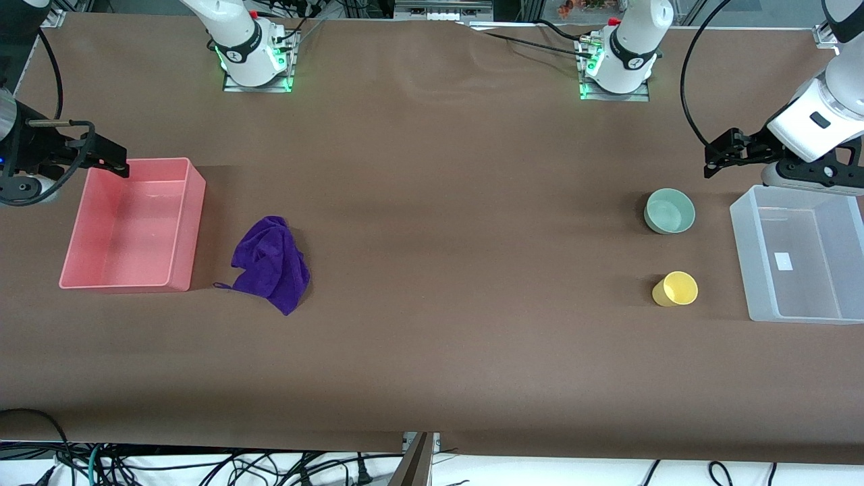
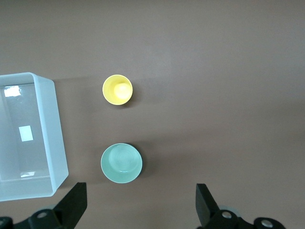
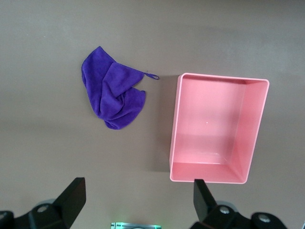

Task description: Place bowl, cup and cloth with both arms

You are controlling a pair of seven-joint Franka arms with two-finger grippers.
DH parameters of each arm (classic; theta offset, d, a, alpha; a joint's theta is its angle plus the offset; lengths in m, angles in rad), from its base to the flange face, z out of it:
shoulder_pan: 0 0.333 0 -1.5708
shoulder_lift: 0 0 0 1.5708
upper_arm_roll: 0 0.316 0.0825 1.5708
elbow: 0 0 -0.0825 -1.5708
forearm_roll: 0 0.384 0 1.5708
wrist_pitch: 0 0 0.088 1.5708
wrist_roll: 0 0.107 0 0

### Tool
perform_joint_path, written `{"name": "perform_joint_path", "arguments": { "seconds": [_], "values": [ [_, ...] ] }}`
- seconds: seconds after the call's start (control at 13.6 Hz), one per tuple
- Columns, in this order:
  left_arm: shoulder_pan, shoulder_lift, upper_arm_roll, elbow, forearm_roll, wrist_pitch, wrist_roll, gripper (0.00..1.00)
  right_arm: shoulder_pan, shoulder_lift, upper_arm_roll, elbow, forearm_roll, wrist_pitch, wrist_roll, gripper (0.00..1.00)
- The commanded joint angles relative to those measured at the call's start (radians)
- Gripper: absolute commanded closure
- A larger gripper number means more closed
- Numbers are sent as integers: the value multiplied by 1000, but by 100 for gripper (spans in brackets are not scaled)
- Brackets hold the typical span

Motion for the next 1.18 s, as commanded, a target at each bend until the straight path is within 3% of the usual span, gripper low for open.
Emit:
{"name": "perform_joint_path", "arguments": {
  "seconds": [0.0, 1.1],
  "values": [
    [-6, -5, 9, 5, -23, -22, -6, 0, 0, -4, 1, 3, -11, 0, -7, 0],
    [-8, -5, 9, 7, -19, -46, -3, 0, -8, -3, -5, 2, -13, 1, -18, 0]
  ]
}}
